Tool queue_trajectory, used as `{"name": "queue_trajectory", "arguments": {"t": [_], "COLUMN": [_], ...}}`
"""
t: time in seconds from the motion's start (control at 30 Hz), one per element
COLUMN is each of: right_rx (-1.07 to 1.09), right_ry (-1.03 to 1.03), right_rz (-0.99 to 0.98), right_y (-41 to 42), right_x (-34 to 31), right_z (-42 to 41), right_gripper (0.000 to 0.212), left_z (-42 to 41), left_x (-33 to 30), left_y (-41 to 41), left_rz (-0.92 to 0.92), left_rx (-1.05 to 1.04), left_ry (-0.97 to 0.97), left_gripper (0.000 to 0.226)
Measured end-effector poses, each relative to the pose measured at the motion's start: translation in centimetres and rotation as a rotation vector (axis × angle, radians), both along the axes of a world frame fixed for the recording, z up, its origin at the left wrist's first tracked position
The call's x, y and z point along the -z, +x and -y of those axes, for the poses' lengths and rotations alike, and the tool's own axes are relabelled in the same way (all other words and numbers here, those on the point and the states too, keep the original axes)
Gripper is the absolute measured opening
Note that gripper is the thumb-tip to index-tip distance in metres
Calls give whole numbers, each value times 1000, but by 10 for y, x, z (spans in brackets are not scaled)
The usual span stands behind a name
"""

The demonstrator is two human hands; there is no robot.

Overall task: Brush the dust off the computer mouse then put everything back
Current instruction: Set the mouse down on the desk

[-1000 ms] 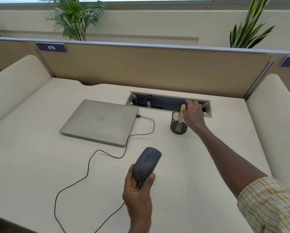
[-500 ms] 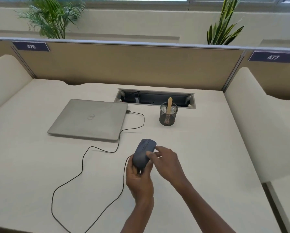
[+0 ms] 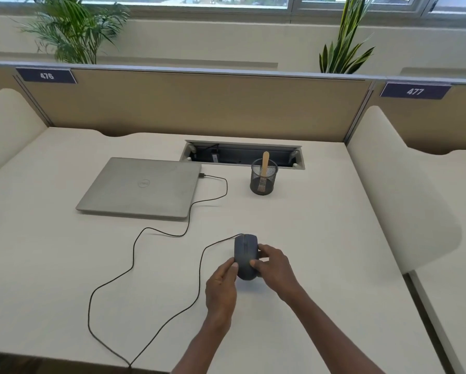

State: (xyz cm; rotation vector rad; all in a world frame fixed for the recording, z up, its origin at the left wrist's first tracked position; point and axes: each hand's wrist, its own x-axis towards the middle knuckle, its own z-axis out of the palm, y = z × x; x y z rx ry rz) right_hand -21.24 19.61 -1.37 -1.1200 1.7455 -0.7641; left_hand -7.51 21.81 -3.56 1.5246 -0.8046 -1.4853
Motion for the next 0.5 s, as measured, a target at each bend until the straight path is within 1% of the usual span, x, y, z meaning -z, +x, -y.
{"name": "queue_trajectory", "arguments": {"t": [0.17, 0.3, 0.43, 0.5], "right_rx": [39, 62, 53, 43], "right_ry": [66, 110, 133, 146], "right_rz": [45, 53, 6, -16], "right_y": [-3, -5, -4, -3], "right_x": [15, 20, 24, 25], "right_z": [-7, -8, -7, -7], "right_gripper": [34, 28, 20, 18], "left_z": [-2, 0, 3, 4], "left_x": [5, 7, 12, 13], "left_y": [3, 4, 7, 8], "left_rz": [99, 132, 183, 216], "left_rx": [123, 178, 234, 263], "left_ry": [43, 44, 59, 56], "left_gripper": [23, 24, 43, 47]}}
